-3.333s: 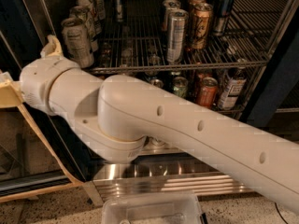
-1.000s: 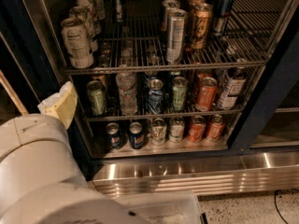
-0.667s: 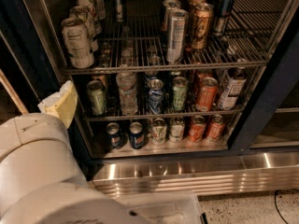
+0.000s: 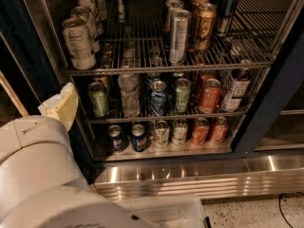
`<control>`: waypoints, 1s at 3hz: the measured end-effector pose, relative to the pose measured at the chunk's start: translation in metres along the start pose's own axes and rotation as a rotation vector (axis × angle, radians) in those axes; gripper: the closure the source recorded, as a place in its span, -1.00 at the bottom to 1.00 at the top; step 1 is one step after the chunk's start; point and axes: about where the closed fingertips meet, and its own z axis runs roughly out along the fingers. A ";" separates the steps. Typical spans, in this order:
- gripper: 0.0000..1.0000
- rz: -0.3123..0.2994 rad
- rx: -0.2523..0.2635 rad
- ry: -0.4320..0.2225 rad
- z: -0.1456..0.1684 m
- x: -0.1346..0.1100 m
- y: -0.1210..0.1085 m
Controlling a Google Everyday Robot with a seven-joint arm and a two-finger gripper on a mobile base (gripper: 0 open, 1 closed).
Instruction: Pick 7up can from top shelf of fridge
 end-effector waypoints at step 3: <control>-1.00 0.000 0.000 0.000 0.000 0.000 0.000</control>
Offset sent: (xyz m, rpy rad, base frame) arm -0.0440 -0.2116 -0.0949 -0.0484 0.1751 -0.7246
